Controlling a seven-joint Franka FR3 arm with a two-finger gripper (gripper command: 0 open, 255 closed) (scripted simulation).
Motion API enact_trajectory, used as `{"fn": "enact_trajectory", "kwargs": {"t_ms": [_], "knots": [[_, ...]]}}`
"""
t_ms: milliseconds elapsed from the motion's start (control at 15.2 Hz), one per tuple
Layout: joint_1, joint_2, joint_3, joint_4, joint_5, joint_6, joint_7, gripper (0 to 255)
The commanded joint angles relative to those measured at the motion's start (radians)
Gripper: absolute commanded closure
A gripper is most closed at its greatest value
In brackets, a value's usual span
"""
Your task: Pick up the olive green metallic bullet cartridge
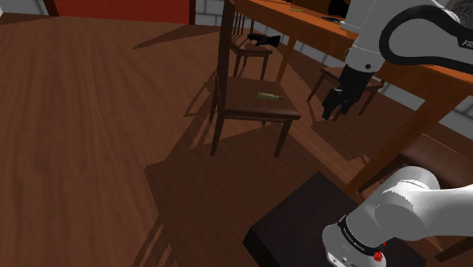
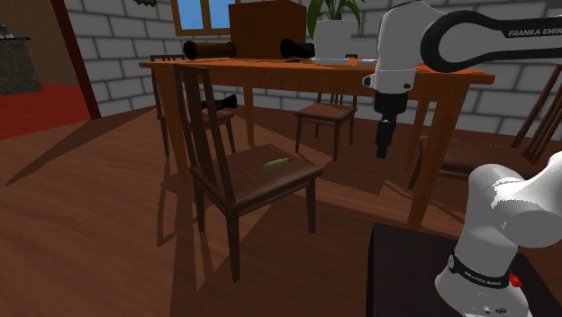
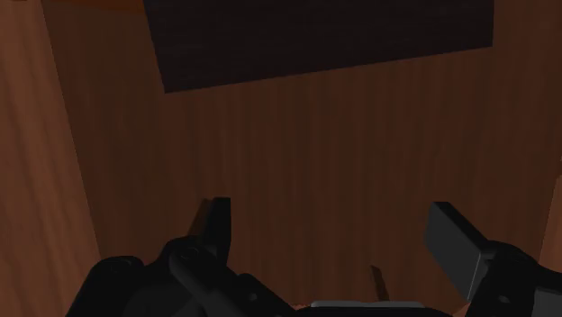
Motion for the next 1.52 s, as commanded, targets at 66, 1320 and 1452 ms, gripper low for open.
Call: {"fn": "enact_trajectory", "kwargs": {"t_ms": [66,1320,1452], "knots": [[0.004,0.018,-0.028,0.001,-0.018,0.022,-0.049,0],[0.175,0.671,-0.475,0.356,0.021,0.38,-1.002,0],[0.183,0.765,-0.499,0.426,0.08,0.392,-1.113,0]]}}
